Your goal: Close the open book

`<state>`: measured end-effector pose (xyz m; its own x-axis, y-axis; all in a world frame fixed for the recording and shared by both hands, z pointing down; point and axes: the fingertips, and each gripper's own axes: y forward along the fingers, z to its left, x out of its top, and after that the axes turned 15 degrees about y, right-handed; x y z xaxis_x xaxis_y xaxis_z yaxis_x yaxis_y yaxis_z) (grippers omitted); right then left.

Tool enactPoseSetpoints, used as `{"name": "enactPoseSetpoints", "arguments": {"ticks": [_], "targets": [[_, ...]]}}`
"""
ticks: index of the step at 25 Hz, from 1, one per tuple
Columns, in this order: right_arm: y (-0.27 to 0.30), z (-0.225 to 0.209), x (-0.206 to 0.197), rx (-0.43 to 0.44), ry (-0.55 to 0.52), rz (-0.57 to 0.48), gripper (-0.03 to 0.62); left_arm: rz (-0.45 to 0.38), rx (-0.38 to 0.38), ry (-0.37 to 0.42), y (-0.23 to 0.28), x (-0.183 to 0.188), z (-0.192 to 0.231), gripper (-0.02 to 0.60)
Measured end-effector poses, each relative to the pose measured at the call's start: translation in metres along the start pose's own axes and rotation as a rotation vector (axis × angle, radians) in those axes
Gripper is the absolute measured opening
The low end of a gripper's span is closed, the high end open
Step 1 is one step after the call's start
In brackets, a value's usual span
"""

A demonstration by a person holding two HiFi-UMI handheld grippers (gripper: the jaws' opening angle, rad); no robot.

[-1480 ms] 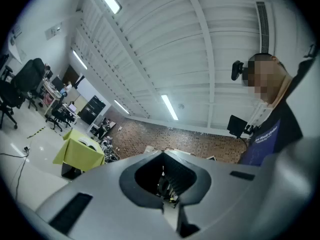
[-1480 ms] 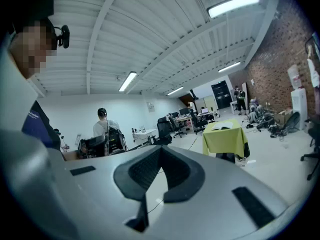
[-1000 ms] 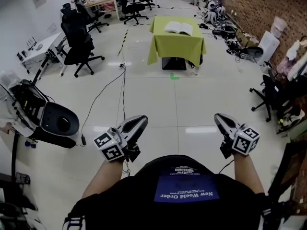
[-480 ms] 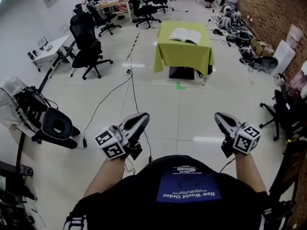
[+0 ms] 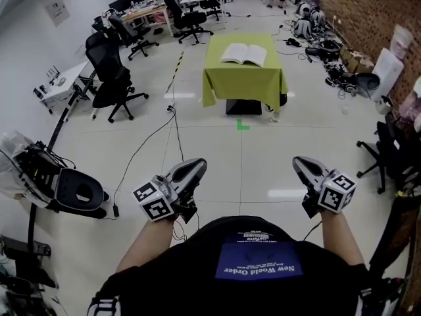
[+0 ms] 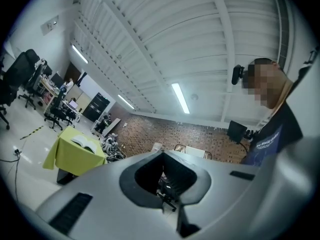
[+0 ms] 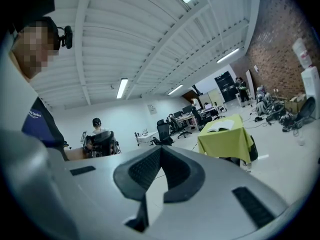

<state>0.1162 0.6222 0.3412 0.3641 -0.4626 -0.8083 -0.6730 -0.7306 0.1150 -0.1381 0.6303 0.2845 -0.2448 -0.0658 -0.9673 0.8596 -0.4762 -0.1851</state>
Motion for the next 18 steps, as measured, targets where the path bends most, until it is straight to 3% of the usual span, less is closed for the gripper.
{"name": "enactPoseSetpoints", "arguments": {"ticks": [7,18], "targets": [[0.044,-0.016,0.029,-0.032,-0.036,-0.022,-0.014,-0.011,-0.038,-0.002,0.019,0.002,0.059,0.008],[0.198,-0.009,0.081,-0.060,-0.109,-0.085,-0.014,-0.039,-0.066,0.051,0.003,0.048,0.224,0.008]]}}
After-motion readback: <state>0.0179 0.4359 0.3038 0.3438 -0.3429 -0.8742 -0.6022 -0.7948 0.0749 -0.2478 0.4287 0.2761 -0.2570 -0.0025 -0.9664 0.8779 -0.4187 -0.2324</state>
